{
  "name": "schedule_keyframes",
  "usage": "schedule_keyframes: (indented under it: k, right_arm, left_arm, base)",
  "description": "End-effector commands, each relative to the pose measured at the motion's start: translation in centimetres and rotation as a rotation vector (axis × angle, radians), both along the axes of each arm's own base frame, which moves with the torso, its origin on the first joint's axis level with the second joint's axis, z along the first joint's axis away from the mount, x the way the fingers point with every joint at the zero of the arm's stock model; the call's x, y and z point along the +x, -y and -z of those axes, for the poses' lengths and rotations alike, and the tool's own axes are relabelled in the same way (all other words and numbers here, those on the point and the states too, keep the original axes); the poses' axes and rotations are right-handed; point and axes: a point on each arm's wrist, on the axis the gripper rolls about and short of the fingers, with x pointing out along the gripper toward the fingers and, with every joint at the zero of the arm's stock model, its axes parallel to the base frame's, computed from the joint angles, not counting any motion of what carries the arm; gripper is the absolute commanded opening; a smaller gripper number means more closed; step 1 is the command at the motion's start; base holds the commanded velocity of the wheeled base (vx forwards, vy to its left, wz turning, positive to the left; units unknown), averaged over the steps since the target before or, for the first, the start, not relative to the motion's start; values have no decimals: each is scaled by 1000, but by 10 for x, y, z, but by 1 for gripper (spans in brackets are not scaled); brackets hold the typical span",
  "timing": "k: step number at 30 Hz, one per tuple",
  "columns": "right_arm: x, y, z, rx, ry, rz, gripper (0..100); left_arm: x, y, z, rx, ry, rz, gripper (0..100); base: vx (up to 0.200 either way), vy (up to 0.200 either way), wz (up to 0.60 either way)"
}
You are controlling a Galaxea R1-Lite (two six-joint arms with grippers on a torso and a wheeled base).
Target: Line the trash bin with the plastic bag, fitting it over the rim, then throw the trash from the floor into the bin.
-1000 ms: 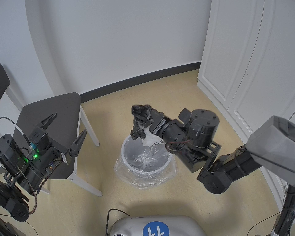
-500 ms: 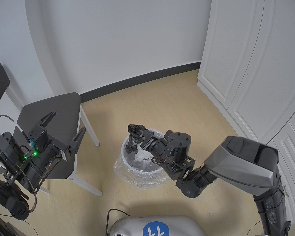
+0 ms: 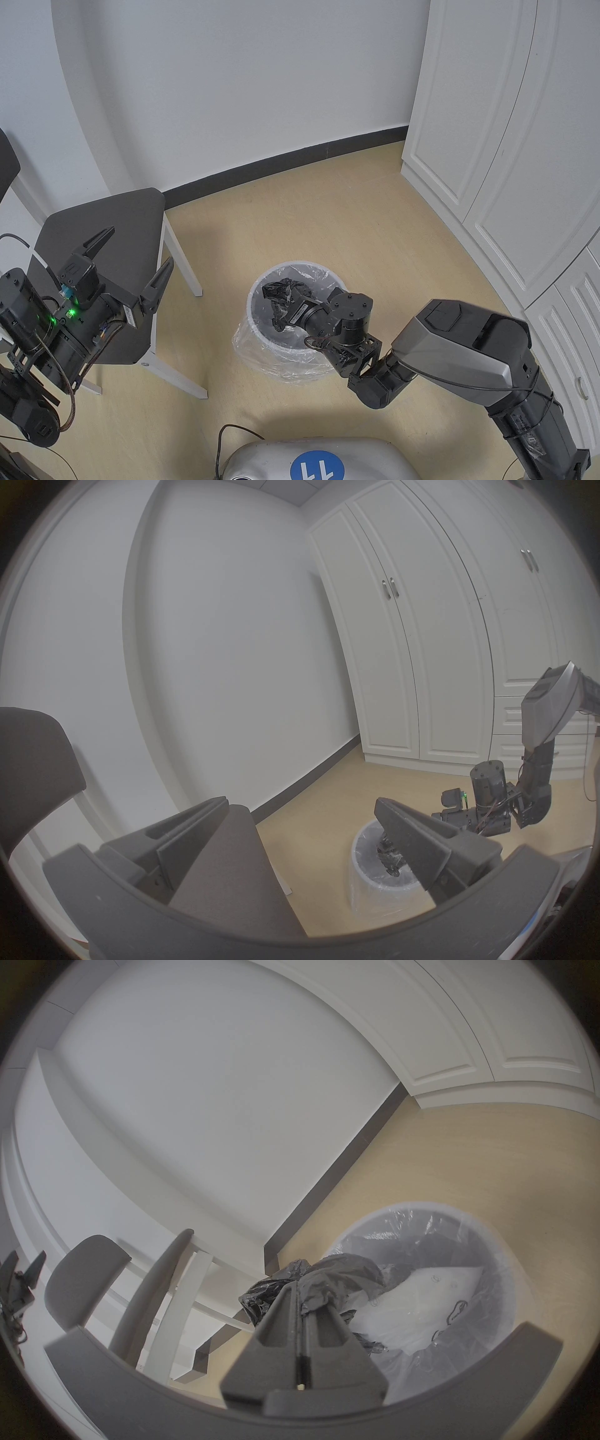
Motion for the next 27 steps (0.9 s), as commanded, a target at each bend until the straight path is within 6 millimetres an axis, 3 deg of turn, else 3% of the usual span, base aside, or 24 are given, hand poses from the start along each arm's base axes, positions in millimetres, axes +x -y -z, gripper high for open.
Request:
schedule_keyframes:
  k: [1, 6, 7, 12, 21, 27]
  right_arm:
    - [1, -1, 16, -15, -15, 1, 0]
    - [5, -3, 3, 5, 13, 1, 0]
    - [6, -5, -14, 28, 42, 0, 0]
    - [2, -11, -28, 54, 69, -14, 0]
    - [2, -17, -16, 47, 60, -22, 0]
    - [2, -18, 3, 22, 36, -23, 0]
  left_arm:
    - [1, 0, 1, 2, -5, 0, 100]
    - [1, 0, 1, 2, -5, 0, 100]
    - [1, 0, 2, 3, -8, 0, 100]
    - [0, 0, 2, 3, -10, 0, 100]
    - [0, 0, 2, 3, -10, 2, 100]
    - [0, 0, 1, 2, -5, 2, 100]
  base:
    - [0, 0, 0]
    - [0, 0, 0]
    - [0, 0, 0]
    - [0, 0, 0]
    - [0, 0, 0]
    - [0, 0, 0]
